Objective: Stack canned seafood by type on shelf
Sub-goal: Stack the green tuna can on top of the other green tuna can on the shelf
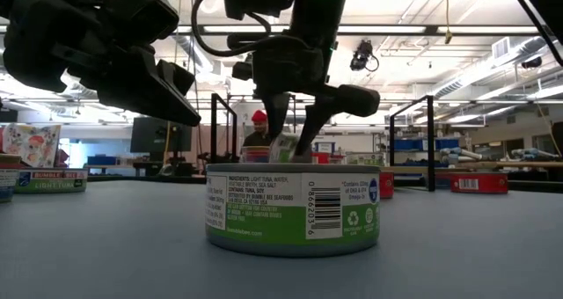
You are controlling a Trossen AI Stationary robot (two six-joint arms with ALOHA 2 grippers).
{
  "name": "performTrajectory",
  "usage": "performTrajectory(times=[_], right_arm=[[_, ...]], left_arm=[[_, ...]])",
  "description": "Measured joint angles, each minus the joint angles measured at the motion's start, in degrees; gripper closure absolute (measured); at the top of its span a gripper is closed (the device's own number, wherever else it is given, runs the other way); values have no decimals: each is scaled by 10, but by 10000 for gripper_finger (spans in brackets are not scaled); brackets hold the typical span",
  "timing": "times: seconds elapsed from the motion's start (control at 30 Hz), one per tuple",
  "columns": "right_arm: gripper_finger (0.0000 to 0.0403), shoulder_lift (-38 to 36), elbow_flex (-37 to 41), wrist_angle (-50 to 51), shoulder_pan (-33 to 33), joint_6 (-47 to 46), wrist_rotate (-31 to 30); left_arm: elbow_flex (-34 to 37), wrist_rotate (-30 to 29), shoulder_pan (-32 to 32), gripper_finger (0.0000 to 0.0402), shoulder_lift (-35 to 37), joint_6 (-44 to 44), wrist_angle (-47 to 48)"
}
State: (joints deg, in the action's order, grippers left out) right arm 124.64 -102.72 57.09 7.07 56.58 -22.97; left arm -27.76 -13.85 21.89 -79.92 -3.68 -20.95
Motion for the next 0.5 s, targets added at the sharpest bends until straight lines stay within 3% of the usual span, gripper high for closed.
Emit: performTrajectory(times=[0.3,0.5], right_arm=[[245,0,0,-1,1,-31,3],[249,-14,1,-8,17,-93,-47]], left_arm=[[0,0,0,401,0,-11,0],[0,-13,0,401,0,-13,0]])
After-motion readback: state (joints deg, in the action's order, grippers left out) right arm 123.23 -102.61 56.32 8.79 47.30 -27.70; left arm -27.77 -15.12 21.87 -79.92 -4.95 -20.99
